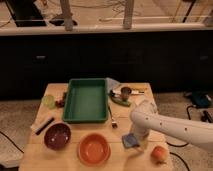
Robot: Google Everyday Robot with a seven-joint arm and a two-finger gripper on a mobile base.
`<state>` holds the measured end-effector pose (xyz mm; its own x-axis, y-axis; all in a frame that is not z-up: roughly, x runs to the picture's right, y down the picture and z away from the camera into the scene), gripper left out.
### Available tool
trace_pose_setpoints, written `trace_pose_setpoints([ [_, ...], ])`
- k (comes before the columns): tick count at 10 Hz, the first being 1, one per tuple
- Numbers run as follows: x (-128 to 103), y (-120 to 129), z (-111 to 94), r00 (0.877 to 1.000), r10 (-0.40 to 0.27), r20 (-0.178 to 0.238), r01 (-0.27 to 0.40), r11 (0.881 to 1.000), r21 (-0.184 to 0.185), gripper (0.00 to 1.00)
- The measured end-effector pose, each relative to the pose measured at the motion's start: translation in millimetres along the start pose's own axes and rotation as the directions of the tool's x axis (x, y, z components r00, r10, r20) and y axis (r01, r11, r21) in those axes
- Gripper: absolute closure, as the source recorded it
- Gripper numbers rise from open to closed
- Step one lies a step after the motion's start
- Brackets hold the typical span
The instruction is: Place sponge in tray
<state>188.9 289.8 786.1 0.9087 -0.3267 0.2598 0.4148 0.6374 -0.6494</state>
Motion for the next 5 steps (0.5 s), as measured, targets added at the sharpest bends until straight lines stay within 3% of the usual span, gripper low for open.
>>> trace_pose_setpoints([
  [3,2.2,1.8,0.0,1.000,0.014,0.005,-0.014,1.000,0.003,0.64],
  [4,4.6,2.6,-4.1,1.000,0.021,0.007,-0.021,1.000,0.007,0.78],
  [5,5.8,2.9,-6.3,1.000,0.021,0.006,-0.021,1.000,0.009,0.85],
])
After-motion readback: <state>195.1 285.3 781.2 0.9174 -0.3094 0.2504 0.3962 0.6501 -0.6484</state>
